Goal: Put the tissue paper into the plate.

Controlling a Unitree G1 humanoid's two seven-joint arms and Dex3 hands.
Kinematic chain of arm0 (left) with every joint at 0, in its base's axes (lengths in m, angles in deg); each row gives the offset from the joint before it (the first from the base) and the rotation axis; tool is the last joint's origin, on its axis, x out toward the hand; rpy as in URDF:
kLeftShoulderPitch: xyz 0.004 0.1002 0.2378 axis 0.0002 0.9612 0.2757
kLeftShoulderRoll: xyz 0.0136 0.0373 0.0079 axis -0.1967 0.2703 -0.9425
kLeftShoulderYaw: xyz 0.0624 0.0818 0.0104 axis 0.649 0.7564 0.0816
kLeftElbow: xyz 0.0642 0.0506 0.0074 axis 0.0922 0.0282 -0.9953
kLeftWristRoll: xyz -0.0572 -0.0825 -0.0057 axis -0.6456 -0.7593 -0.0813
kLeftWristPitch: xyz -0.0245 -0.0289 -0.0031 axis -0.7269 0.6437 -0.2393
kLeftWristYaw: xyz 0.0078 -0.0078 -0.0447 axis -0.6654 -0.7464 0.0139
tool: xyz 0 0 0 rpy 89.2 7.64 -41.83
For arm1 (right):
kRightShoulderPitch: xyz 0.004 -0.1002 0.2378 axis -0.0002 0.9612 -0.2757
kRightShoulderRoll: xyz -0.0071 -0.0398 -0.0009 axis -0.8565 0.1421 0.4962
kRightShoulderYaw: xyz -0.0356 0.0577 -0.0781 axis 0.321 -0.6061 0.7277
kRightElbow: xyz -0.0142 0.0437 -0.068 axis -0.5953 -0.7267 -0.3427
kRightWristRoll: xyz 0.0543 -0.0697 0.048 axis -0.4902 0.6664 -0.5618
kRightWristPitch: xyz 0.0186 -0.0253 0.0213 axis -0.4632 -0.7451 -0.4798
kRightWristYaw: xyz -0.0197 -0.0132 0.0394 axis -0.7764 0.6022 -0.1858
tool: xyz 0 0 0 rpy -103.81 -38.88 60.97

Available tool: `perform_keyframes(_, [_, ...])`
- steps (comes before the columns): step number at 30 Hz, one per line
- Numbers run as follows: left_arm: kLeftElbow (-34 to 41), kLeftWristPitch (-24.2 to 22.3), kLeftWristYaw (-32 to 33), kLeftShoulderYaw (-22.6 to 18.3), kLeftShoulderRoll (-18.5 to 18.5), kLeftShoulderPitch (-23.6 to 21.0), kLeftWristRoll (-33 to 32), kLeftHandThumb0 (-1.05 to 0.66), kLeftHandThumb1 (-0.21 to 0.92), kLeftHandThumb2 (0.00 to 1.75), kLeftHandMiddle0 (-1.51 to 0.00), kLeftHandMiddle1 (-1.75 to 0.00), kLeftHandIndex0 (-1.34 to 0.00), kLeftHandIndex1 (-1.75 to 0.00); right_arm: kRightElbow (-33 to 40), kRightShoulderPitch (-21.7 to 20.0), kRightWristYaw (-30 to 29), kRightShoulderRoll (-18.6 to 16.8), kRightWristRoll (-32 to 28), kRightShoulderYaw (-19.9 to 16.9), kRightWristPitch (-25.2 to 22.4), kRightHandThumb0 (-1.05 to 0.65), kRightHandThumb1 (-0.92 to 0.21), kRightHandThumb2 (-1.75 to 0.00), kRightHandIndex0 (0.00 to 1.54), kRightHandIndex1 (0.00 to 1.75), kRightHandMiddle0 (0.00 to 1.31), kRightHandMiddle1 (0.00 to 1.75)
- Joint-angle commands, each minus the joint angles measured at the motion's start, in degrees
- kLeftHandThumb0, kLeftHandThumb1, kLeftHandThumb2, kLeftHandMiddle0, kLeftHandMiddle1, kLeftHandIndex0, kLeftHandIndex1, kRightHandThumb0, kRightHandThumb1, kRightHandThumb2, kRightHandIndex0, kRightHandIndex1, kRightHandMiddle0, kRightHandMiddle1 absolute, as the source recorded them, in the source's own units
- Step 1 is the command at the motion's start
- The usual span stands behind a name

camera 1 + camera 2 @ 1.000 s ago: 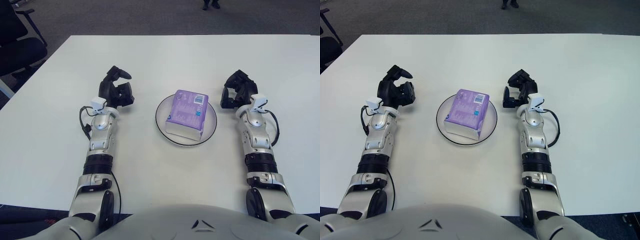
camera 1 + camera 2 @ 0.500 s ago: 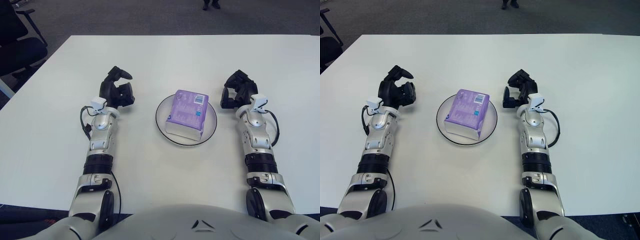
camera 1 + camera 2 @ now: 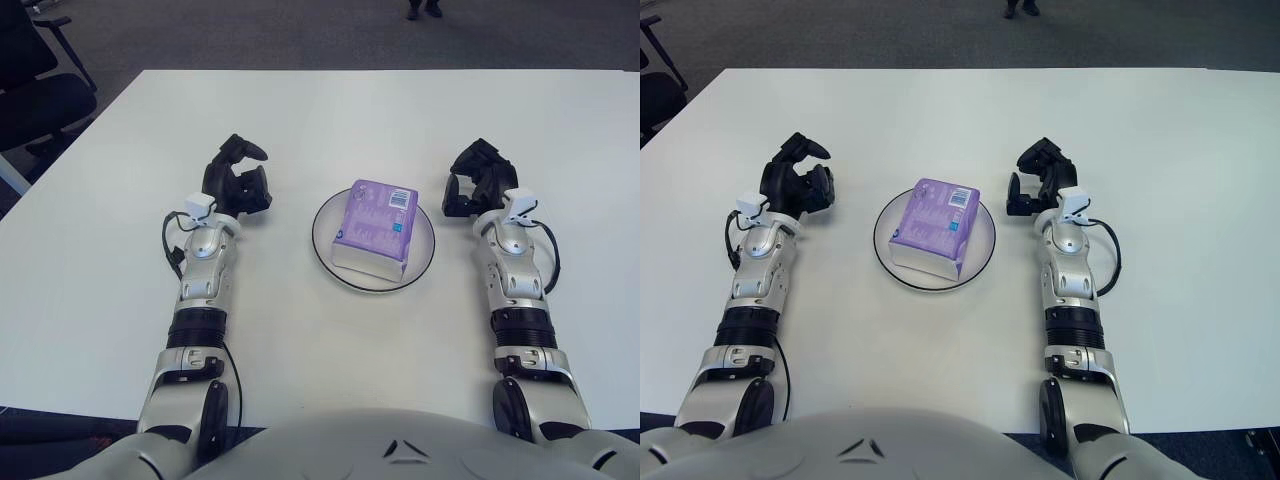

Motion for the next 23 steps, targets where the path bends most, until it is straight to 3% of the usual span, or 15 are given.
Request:
perform_keyframes(1, [-6.63,-1.67,-1.25,0.48,2.91,8.54,-1.25,-0.46,0.36,1.26,-1.3,-1.75,-0.57,-1.75,-3.66,12.65,-0.68,-3.72,-0.23,0.28,-1.3,-0.01,0.06,-1.75,0.89,1.75,0.66,1.75])
perform_keyframes(23, [-6.46,-1.84,-0.11,0.58,2.84,8.11,-0.04,-0.47,0.36,1.27,-1.3,-1.75,-0.58,-1.75,-1.63,12.56,1.12,-3.15,-1.36,-0.32,-2.79,-0.01,0.06,-1.75,0.9,1.75,0.66,1.74])
